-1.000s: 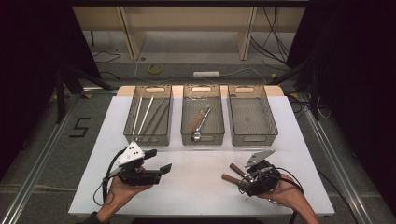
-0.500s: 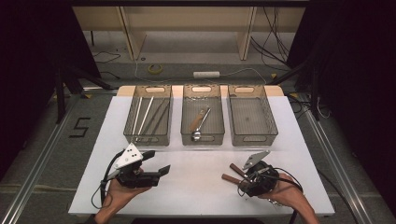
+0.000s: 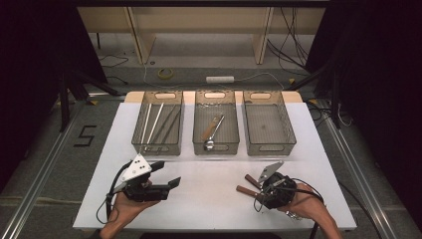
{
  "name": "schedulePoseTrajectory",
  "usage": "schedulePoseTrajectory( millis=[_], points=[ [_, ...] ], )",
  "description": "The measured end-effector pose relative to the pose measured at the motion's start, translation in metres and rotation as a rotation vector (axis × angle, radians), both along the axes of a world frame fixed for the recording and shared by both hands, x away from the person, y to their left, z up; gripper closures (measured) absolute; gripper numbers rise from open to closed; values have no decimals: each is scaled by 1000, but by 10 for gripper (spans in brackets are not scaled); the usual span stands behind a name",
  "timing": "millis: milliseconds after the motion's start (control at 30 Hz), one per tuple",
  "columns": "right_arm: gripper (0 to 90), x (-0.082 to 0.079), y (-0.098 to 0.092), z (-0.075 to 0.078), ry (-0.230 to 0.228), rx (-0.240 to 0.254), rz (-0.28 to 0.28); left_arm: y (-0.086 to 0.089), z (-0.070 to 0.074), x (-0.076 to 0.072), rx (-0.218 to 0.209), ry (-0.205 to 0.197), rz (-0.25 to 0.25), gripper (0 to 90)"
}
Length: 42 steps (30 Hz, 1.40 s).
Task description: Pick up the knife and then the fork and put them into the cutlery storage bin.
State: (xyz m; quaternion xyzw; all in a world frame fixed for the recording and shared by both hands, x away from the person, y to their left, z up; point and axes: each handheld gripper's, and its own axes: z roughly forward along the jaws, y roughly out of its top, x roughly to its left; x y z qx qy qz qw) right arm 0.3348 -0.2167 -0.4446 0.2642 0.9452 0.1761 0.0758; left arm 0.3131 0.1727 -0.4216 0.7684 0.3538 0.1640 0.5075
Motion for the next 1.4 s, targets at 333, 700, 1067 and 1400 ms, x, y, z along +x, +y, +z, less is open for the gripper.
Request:
schedulePoseTrajectory(
  millis=[333,700,1067,1400],
  points=[
    [658,3,6,-10,10,-66,35,0,0,0,-6,0,3,210],
    [697,5,8,-11,28,-86,44,0,-1,0,-2,3,3,210],
    [724,8,10,-12,62,-119,45,-1,-1,0,1,2,4,210],
    [745,10,12,-12,79,-130,54,-2,-2,0,7,3,2,210]
  ],
)
